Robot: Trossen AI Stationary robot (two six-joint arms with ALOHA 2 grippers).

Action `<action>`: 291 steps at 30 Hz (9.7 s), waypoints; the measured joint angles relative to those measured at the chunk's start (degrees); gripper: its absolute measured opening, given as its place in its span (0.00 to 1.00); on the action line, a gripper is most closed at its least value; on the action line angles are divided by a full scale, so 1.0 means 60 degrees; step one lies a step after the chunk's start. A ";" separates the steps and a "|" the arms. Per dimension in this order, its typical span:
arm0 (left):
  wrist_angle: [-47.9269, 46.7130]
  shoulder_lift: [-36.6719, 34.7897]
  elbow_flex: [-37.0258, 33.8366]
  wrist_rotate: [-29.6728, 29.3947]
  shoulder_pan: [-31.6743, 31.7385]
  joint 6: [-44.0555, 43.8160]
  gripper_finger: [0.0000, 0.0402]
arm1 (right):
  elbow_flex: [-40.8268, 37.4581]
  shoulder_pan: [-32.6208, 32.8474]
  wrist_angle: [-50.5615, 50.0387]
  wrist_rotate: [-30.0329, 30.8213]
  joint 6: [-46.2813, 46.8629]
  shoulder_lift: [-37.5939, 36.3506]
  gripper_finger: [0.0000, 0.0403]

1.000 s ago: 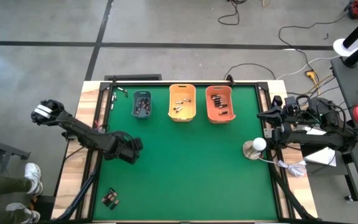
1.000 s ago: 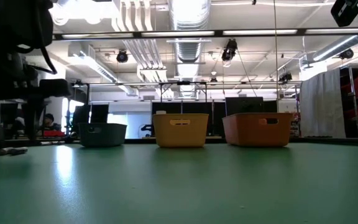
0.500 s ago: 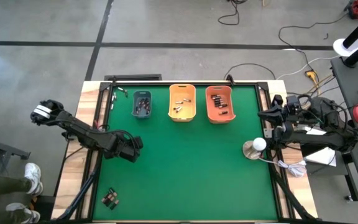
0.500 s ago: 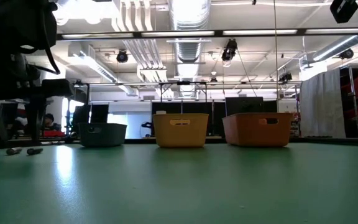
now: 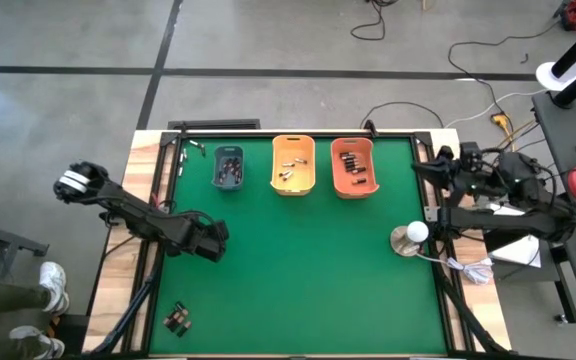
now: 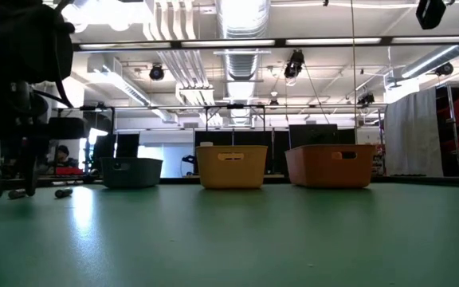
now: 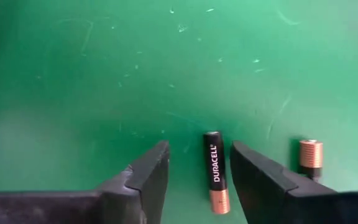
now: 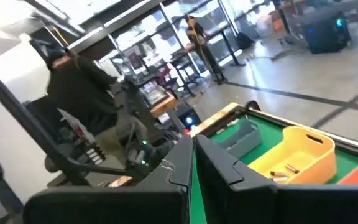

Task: Sort batteries
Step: Put the black battery into the blue bin, then put the black battery into the gray bin

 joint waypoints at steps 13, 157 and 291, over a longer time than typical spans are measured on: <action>-0.0066 -0.0058 -0.0017 0.0256 0.0004 0.1138 0.03 | 0.0036 0.0000 0.2061 0.0057 -0.0628 0.2864 0.03; -0.3055 0.5662 0.9446 -0.2407 0.2103 0.5269 0.03 | 1.0080 0.4728 -0.9287 0.2945 -0.1962 0.7494 0.03; 0.1791 0.2624 0.3603 0.0748 0.9887 1.4844 0.18 | 0.8371 0.2270 -0.6652 -0.0174 -0.1327 0.9336 0.03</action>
